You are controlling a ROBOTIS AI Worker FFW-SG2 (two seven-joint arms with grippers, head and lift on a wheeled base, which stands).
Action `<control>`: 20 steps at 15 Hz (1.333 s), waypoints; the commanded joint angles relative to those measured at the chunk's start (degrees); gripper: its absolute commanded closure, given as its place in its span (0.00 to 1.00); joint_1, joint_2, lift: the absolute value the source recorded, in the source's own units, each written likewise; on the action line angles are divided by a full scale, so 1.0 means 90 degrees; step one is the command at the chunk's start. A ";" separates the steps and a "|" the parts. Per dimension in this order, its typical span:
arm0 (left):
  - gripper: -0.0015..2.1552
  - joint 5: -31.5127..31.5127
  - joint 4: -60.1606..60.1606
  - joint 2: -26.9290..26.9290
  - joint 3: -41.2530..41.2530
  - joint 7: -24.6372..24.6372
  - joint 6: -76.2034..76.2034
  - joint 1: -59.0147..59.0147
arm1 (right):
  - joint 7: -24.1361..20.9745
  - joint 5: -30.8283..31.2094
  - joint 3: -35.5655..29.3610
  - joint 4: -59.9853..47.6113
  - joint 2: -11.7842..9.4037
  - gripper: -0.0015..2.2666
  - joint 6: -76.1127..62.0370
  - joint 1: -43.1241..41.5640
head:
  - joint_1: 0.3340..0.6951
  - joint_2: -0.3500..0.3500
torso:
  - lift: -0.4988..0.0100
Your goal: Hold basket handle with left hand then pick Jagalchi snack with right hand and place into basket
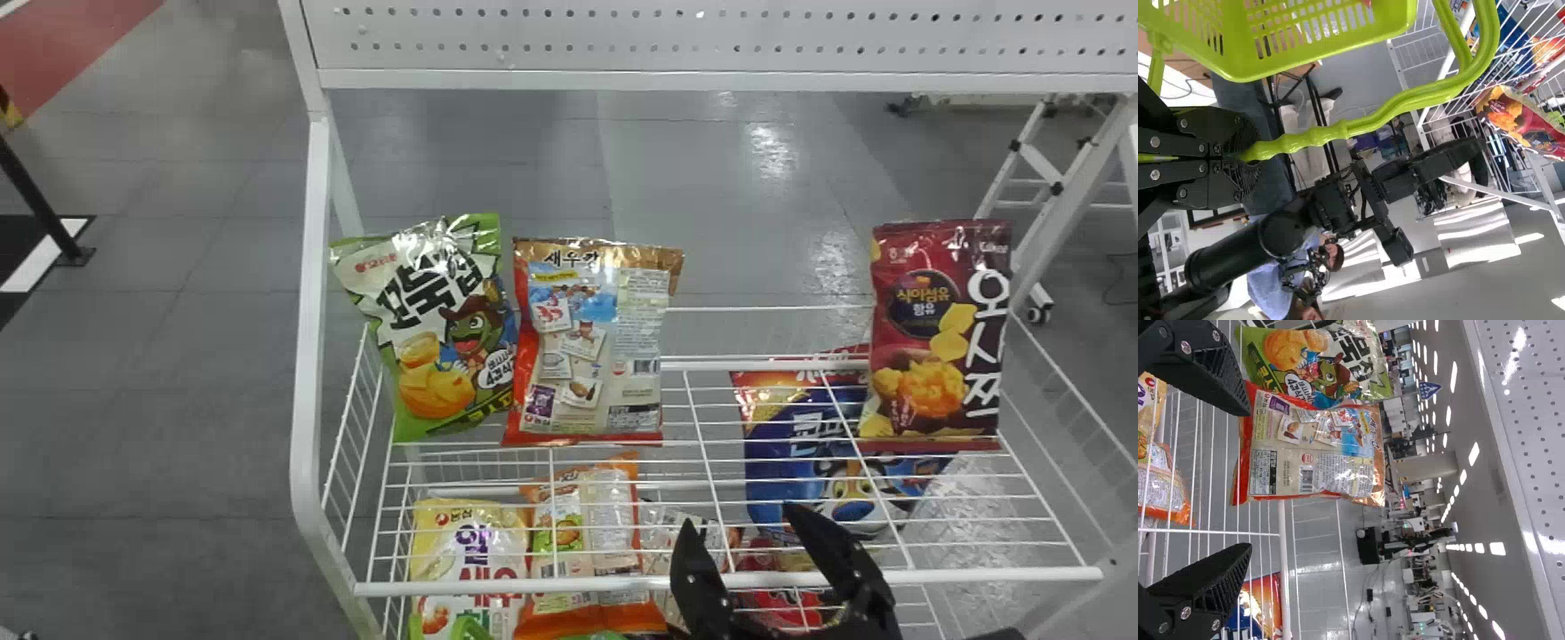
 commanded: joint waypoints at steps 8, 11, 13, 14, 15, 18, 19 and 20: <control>1.00 0.0000 0.0029 0.0005 -0.0008 -0.0063 -0.0037 -0.0009 | 0.0443 -0.0158 -0.0546 0.0355 0.0006 0.05 -0.0695 0.0134 | 1.00 0.36 | 0.96; 1.00 0.0000 0.0107 0.0005 -0.0087 -0.0063 -0.0056 -0.0097 | 0.0473 -0.0168 -0.0546 0.0414 0.0006 0.05 -0.0637 0.0066 | 1.00 0.36 | 0.96; 1.00 0.0000 0.0146 0.0005 -0.0126 -0.0063 -0.0056 -0.0155 | 0.0492 -0.0168 -0.0546 0.0463 0.0006 0.05 -0.0637 0.0036 | 1.00 0.36 | 0.96; 1.00 0.0000 0.0146 0.0005 -0.0135 -0.0063 -0.0037 -0.0175 | 0.0512 -0.0158 -0.0546 0.0472 0.0006 0.05 -0.0617 0.0027 | 1.00 0.36 | 0.96; 1.00 -0.0009 0.0165 0.0005 -0.0135 -0.0063 -0.0037 -0.0184 | 0.0521 -0.0158 -0.0517 0.0482 0.0006 0.05 -0.0617 0.0017 | 1.00 0.36 | 0.96; 1.00 -0.0019 0.0175 0.0005 -0.0155 -0.0063 -0.0037 -0.0194 | 0.0580 -0.0168 -0.0478 0.0521 0.0006 0.05 -0.0617 -0.0022 | 1.00 0.37 | 0.96; 1.00 -0.0019 0.0175 0.0005 -0.0155 -0.0063 -0.0037 -0.0194 | 0.0590 -0.0168 -0.0478 0.0521 0.0006 0.05 -0.0617 -0.0032 | 1.00 0.37 | 0.96; 1.00 -0.0019 0.0175 0.0005 -0.0174 -0.0063 -0.0037 -0.0194 | 0.0590 -0.0168 -0.0478 0.0531 0.0006 0.05 -0.0598 -0.0032 | 1.00 0.38 | 0.96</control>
